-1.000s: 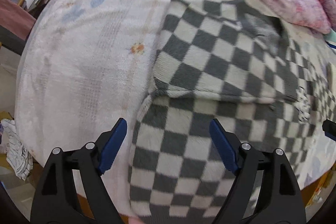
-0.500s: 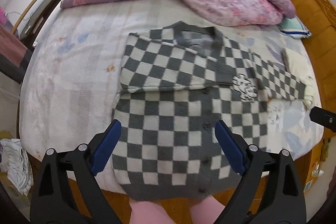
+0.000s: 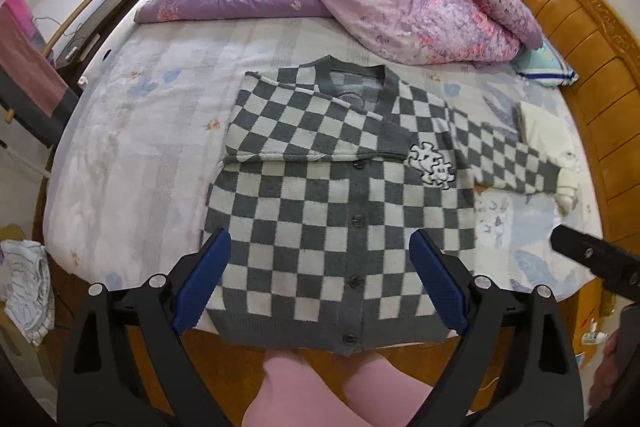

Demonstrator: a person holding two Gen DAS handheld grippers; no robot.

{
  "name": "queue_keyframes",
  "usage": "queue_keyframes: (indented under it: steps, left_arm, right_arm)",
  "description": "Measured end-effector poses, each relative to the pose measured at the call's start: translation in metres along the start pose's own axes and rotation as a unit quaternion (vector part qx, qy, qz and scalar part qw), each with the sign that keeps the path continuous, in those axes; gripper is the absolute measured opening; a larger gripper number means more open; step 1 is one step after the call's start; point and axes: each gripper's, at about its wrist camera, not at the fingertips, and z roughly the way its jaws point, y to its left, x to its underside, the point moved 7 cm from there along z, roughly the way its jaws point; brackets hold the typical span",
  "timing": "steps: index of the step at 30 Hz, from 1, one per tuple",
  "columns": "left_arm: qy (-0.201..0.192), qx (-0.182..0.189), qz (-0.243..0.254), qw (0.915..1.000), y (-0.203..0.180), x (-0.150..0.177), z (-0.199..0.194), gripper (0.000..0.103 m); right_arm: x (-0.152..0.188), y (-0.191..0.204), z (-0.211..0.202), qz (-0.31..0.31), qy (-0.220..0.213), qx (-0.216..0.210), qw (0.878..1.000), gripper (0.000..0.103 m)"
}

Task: Fold large clothes
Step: 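Raise both grippers back from the cardigan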

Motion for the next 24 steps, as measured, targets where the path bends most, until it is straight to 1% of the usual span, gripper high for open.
queue_keyframes:
  steps: [4,7,9,12,15,17,19,20,22,24]
  left_arm:
    - [-0.007,0.025,0.005,0.9996,-0.007,0.001,-0.011,0.091]
    - [-0.024,0.026,0.024,0.9991,-0.014,-0.001,-0.013,0.091]
    - [-0.027,0.043,0.030,0.9983,-0.020,-0.004,-0.012,0.091]
    - [-0.034,0.062,0.041,0.9967,-0.030,-0.009,-0.012,0.091]
    - [-0.038,0.086,0.066,0.9934,-0.042,-0.010,-0.010,0.091]
    - [-0.030,0.097,0.080,0.9916,-0.051,-0.008,-0.006,0.091]
    - [-0.023,0.119,0.099,0.9877,-0.062,-0.005,-0.005,0.091]
    - [-0.022,0.121,0.111,0.9861,-0.067,-0.003,-0.004,0.091]
    - [-0.022,0.107,0.146,0.9832,-0.077,0.000,-0.003,0.091]
    - [-0.021,0.100,0.174,0.9793,-0.086,0.001,-0.003,0.091]
  right_arm:
    - [0.002,0.001,-0.017,0.014,-0.028,-0.003,0.999,0.094]
    - [0.003,0.002,-0.031,0.028,-0.060,-0.004,0.998,0.094]
    - [0.006,-0.002,-0.038,0.048,-0.081,0.010,0.996,0.094]
    - [0.017,-0.006,-0.050,0.073,-0.112,0.016,0.991,0.094]
    - [0.025,-0.010,-0.058,0.074,-0.128,0.034,0.989,0.094]
    - [0.031,-0.014,-0.062,0.082,-0.136,0.046,0.986,0.094]
    - [0.038,-0.018,-0.066,0.092,-0.143,0.059,0.984,0.094]
    - [0.042,-0.020,-0.070,0.101,-0.154,0.064,0.981,0.094]
    - [0.046,-0.024,-0.075,0.114,-0.168,0.069,0.977,0.094]
    - [0.049,-0.029,-0.077,0.131,-0.169,0.080,0.974,0.094]
